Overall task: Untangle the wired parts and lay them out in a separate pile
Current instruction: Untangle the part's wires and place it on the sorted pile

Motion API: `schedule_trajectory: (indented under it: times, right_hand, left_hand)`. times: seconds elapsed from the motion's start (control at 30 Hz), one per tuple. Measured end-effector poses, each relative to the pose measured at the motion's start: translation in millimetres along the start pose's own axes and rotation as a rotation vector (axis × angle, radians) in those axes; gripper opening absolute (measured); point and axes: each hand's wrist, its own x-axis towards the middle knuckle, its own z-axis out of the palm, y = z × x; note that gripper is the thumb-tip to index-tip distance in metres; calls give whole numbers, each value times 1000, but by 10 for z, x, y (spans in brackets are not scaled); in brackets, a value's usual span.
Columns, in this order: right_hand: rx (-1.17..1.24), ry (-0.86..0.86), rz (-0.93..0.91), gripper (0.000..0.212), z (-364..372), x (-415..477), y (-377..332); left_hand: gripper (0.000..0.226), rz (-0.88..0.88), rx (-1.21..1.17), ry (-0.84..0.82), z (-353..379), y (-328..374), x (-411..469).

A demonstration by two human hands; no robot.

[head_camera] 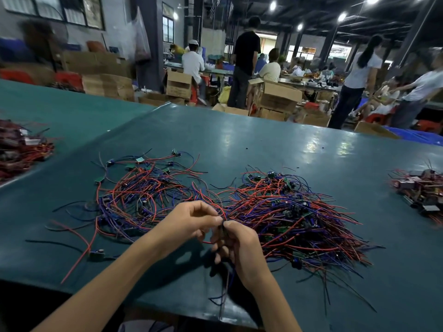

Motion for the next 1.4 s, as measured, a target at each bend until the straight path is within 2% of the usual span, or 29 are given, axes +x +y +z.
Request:
schedule_trajectory:
  times: [0.07, 0.2, 0.33, 0.43, 0.5, 0.77, 0.9, 1.03, 1.2, 1.4]
  right_hand:
    - [-2, 17, -2, 34, -1, -6, 19]
    - [-1, 38, -2, 39, -19, -27, 29]
    - [12, 16, -24, 35, -8, -68, -5]
    - [52, -3, -51, 33, -6, -76, -16]
    - [23, -9, -75, 35, -7, -93, -17]
    - [36, -9, 16, 37, -27, -84, -15]
    - [-16, -33, -48, 42, -3, -118, -29]
    - [-63, -2, -95, 29, -4, -117, -11]
    - [-81, 5, -89, 27, 5, -106, -2]
    - [-155, 44, -137, 26, -3, -110, 20]
  left_hand:
    - [32, 2, 68, -35, 12, -34, -29]
    - [46, -26, 191, -158, 30, -18, -50]
    - [35, 26, 214, -144, 83, -25, -34]
    - [30, -8, -23, -111, 128, -25, -9]
    - [35, -28, -146, -123, 132, -34, 14]
    - [38, -54, -169, -70, 159, -49, 97]
    - [40, -86, -143, -123, 119, -41, 124]
    - [43, -125, -109, -173, 74, 20, 125]
    - [41, -121, -118, -11, 79, 45, 141]
    - [38, -154, -82, -64, 111, 31, 103]
